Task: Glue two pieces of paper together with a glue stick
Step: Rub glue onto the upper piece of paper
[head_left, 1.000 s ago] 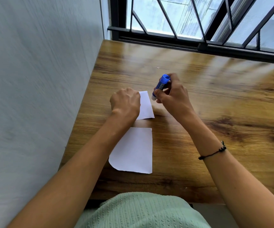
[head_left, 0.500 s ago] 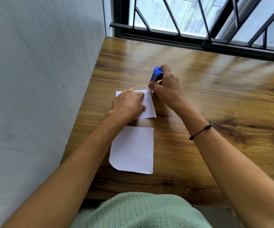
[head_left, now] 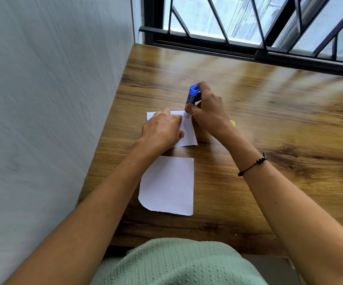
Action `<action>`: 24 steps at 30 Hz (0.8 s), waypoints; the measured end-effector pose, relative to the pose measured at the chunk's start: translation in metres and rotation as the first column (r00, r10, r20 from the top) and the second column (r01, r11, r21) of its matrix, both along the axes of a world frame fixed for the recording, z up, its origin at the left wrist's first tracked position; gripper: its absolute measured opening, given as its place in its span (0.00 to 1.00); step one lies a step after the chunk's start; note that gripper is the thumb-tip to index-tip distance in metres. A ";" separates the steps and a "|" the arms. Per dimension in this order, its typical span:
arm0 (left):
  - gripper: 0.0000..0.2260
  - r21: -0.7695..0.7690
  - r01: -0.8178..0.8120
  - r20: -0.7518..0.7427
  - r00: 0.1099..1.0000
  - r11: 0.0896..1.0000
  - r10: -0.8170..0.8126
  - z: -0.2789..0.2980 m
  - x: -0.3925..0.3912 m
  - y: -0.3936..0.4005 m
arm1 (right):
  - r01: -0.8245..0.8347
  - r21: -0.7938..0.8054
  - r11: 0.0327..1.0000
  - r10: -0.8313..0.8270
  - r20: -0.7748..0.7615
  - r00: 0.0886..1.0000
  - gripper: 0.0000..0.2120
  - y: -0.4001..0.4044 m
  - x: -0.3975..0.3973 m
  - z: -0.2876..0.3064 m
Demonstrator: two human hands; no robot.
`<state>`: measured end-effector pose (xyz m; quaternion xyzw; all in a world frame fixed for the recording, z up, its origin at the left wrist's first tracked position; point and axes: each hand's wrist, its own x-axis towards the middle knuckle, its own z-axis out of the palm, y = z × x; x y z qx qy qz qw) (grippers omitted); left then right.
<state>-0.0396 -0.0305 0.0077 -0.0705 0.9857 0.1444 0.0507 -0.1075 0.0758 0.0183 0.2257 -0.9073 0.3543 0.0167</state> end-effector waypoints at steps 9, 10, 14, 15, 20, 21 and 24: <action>0.20 -0.017 -0.010 0.029 1.000 1.000 0.010 0.002 -0.003 0.001 | 0.023 0.006 1.000 -0.024 0.035 0.999 0.15 0.017 0.024 -0.002; 0.20 -0.021 -0.015 0.033 0.999 1.000 0.016 0.002 -0.005 0.001 | 0.027 0.004 1.000 -0.027 0.043 0.999 0.16 0.019 0.027 -0.002; 0.20 -0.046 -0.038 0.041 0.998 0.998 0.040 0.004 -0.011 0.002 | 0.015 -0.010 1.000 -0.014 0.057 0.998 0.15 0.029 0.040 -0.002; 0.19 -0.047 -0.051 0.041 0.998 0.998 0.053 0.005 -0.012 0.003 | 0.016 -0.017 1.000 -0.015 0.060 0.998 0.16 0.032 0.042 -0.002; 0.13 -0.078 -0.077 0.034 0.996 0.994 0.080 0.013 -0.013 0.005 | 0.067 -0.085 0.994 -0.060 0.078 0.995 0.15 0.042 0.048 -0.004; 0.12 -0.089 -0.064 0.050 0.996 0.994 0.068 0.014 -0.013 0.005 | 0.082 -0.103 0.991 -0.074 0.079 0.994 0.15 0.042 0.047 -0.004; 0.11 -0.157 -0.024 0.076 0.996 0.987 0.036 0.016 -0.010 0.008 | 0.117 -0.158 0.980 -0.104 0.092 0.990 0.14 0.039 0.045 -0.004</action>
